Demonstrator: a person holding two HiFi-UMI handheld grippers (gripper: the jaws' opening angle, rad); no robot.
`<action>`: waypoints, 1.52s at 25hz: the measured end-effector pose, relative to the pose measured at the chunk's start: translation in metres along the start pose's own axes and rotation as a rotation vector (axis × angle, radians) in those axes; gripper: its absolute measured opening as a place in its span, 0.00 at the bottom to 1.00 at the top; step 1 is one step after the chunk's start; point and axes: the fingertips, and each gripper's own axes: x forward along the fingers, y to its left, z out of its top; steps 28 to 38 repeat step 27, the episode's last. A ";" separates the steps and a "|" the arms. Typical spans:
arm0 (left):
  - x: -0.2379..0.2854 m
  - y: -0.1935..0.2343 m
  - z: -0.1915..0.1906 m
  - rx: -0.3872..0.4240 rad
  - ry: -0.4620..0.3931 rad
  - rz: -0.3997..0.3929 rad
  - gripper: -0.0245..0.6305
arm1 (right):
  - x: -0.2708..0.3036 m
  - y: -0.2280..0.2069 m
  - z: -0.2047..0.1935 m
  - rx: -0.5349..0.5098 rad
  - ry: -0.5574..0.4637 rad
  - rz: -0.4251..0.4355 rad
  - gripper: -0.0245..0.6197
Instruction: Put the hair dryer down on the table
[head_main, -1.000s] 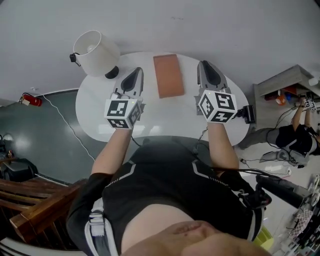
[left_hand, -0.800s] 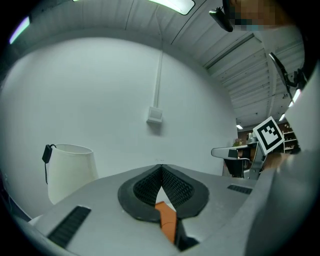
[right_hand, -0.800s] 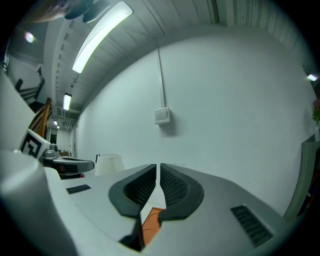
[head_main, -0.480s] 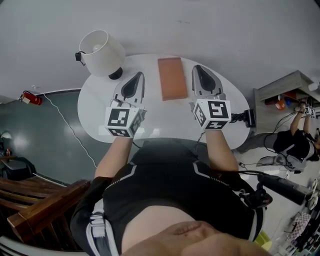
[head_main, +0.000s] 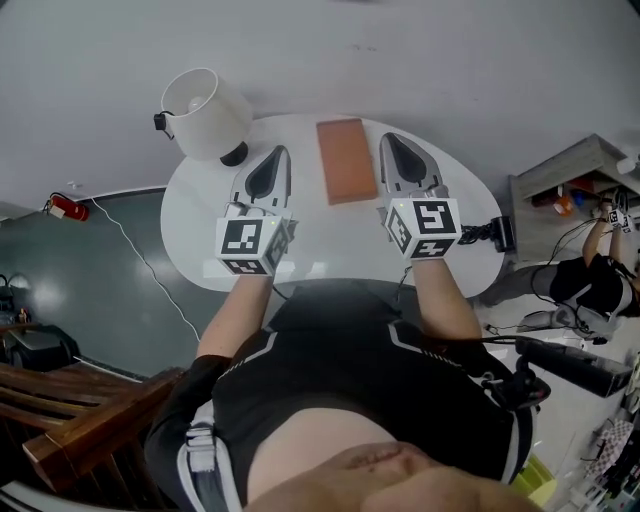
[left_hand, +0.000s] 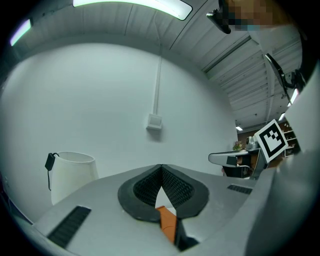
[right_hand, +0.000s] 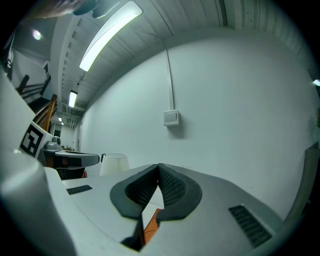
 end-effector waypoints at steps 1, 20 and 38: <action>0.001 0.000 0.000 -0.004 0.001 -0.001 0.08 | 0.000 0.000 0.000 -0.001 0.003 0.000 0.08; 0.011 -0.002 0.004 0.009 0.022 -0.026 0.08 | 0.005 -0.009 -0.002 0.020 0.002 -0.022 0.08; 0.014 -0.011 0.012 0.013 0.016 -0.043 0.08 | 0.005 -0.019 0.001 0.047 0.000 -0.032 0.08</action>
